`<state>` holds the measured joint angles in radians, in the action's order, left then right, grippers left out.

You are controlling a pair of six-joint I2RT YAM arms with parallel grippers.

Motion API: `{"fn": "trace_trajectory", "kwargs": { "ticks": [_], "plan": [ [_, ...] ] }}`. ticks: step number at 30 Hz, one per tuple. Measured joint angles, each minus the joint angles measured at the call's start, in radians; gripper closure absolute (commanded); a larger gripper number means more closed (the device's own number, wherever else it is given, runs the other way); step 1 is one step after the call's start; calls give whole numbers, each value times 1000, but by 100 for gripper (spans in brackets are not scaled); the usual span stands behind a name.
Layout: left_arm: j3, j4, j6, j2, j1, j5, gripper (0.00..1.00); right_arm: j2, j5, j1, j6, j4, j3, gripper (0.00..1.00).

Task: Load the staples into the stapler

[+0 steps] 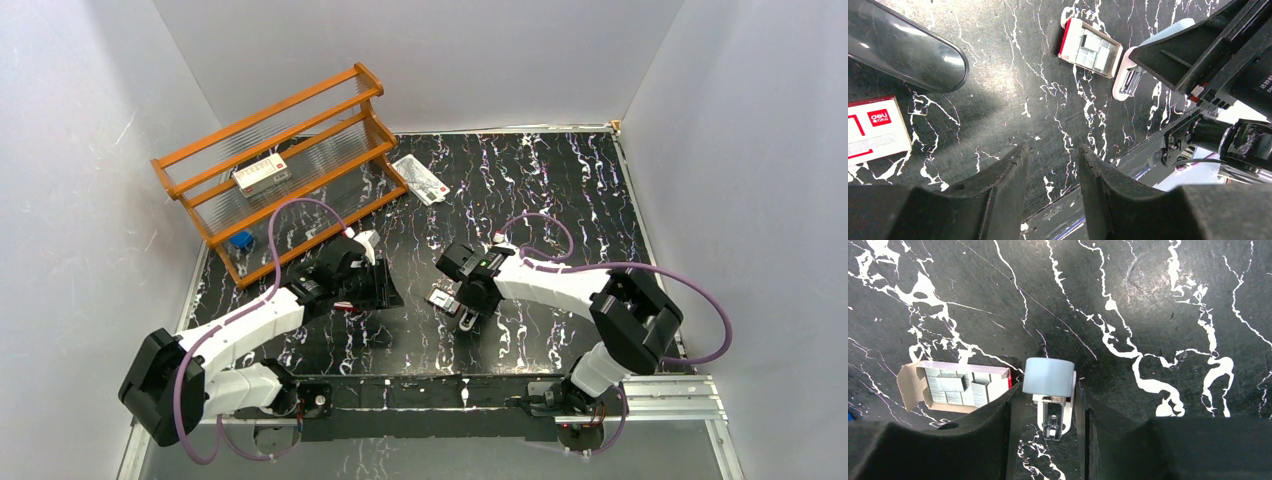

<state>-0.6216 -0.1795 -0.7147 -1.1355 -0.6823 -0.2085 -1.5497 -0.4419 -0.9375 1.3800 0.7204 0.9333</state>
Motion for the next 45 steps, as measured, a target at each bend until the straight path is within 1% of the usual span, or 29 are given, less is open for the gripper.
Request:
{"fn": "trace_trajectory", "kwargs": {
  "ticks": [4, 9, 14, 17, 20, 25, 29, 32, 34, 36, 45],
  "plan": [
    [0, 1, -2, -2, 0, -10, 60, -5, -1, 0, -7, -8, 0, 54],
    [0, 10, -2, -6, 0, -20, 60, -10, -2, 0, -26, -9, 0, 60],
    [0, 14, -2, -6, 0, -23, 59, -10, -8, 5, -85, -16, 0, 60],
    [0, 14, -2, -7, 0, -24, 59, -8, 1, 38, -167, -29, 0, 60],
    [0, 14, -1, -14, 0, -24, 59, 1, -2, 94, -282, -55, 0, 61],
    [0, 14, -1, -29, 0, -24, 59, 24, -14, 152, -472, -85, 0, 61],
    [0, 14, -3, -34, 0, -24, 59, 24, 23, 200, -607, -125, 0, 61],
    [0, 14, -3, -34, 0, -24, 59, 23, 70, 245, -693, -169, 0, 59],
    [0, 13, -3, -34, 0, -23, 59, 21, 91, 267, -740, -193, 0, 55],
    [0, 11, -3, -34, 0, -23, 59, 16, 111, 276, -774, -211, 0, 52],
    [-1, 6, -4, -35, 0, -20, 59, -5, 186, 302, -860, -261, -20, 51]
  ]
}}
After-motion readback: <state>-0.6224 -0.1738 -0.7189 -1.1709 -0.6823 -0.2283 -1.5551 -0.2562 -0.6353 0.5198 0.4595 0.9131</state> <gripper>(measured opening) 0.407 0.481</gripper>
